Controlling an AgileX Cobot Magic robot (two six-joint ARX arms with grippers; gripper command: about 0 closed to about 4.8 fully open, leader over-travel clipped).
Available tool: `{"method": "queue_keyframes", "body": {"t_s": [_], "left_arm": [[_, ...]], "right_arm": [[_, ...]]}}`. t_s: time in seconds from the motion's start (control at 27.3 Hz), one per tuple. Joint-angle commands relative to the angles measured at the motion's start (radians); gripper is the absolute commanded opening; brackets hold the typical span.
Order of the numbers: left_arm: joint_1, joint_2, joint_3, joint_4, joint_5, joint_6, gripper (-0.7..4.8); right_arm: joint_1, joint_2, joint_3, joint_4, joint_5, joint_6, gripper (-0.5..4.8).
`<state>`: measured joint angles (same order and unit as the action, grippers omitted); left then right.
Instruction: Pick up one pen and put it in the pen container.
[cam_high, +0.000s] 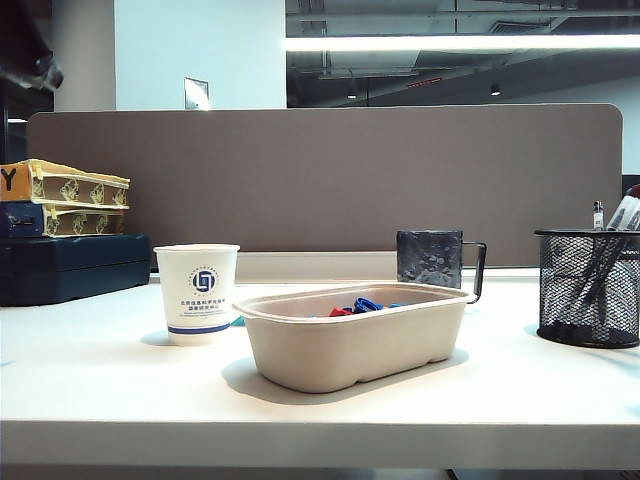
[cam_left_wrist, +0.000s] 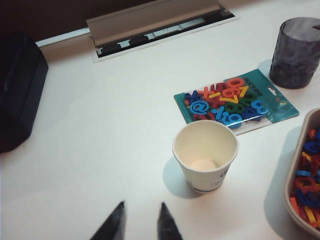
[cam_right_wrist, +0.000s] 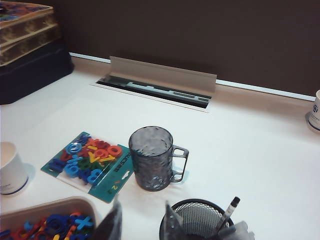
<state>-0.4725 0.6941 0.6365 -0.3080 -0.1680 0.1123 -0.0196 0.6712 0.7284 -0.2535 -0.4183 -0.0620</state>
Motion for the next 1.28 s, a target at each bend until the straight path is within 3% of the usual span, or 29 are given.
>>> {"method": "queue_keyframes", "body": {"t_s": [0.04,0.29,0.84,1.03,1.28], "left_arm": [[-0.001,-0.048,-0.039,0.002,0.001,-0.029,0.79],[-0.001,-0.153,-0.089,0.001,0.0,-0.042,0.79],[-0.002,-0.238,-0.099,-0.011,0.015,-0.046,0.79],[-0.002,-0.237,-0.099,-0.012,0.014,-0.038,0.8],[-0.002,-0.232,-0.103,-0.028,0.01,-0.042,0.79]], "right_arm": [[0.004,-0.051,0.003,-0.056,0.024,-0.003,1.07],[0.016,-0.174,-0.015,-0.166,0.05,-0.003,1.06],[0.014,-0.471,-0.13,-0.191,0.085,-0.002,1.04],[0.014,-0.483,-0.13,-0.192,0.018,0.01,1.04],[0.014,-0.483,-0.141,-0.181,0.093,0.008,0.99]]}}
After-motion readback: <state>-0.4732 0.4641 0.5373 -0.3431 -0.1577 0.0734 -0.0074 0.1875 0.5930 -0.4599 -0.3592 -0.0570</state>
